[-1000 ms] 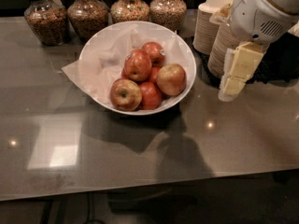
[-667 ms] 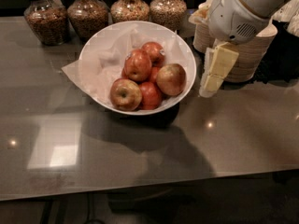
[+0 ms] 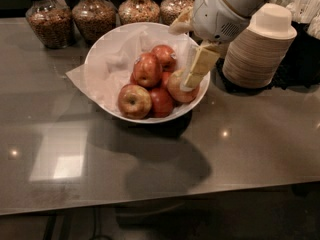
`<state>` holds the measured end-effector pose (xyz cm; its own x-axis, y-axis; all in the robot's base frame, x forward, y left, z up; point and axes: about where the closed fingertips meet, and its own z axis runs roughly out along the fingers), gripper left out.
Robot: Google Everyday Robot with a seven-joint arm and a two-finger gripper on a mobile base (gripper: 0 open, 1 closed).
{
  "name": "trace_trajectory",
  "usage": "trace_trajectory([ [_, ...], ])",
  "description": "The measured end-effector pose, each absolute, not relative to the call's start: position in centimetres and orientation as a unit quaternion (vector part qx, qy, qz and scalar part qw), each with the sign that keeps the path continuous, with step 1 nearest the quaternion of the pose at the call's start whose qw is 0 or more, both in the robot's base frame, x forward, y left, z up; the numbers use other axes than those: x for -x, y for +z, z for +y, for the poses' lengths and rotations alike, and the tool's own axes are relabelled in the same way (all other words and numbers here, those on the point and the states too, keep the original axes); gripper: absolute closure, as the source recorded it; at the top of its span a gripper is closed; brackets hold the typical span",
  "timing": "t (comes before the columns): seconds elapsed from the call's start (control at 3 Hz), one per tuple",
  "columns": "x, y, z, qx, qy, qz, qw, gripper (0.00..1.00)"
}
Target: Pick apple from white bowl
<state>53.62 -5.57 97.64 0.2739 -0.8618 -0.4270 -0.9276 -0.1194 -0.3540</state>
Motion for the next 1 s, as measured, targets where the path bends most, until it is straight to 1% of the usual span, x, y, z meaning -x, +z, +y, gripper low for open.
trace_trajectory([
  [1.0, -55.0, 96.9, -1.1, 0.791, 0.072, 0.53, 0.295, 0.18],
])
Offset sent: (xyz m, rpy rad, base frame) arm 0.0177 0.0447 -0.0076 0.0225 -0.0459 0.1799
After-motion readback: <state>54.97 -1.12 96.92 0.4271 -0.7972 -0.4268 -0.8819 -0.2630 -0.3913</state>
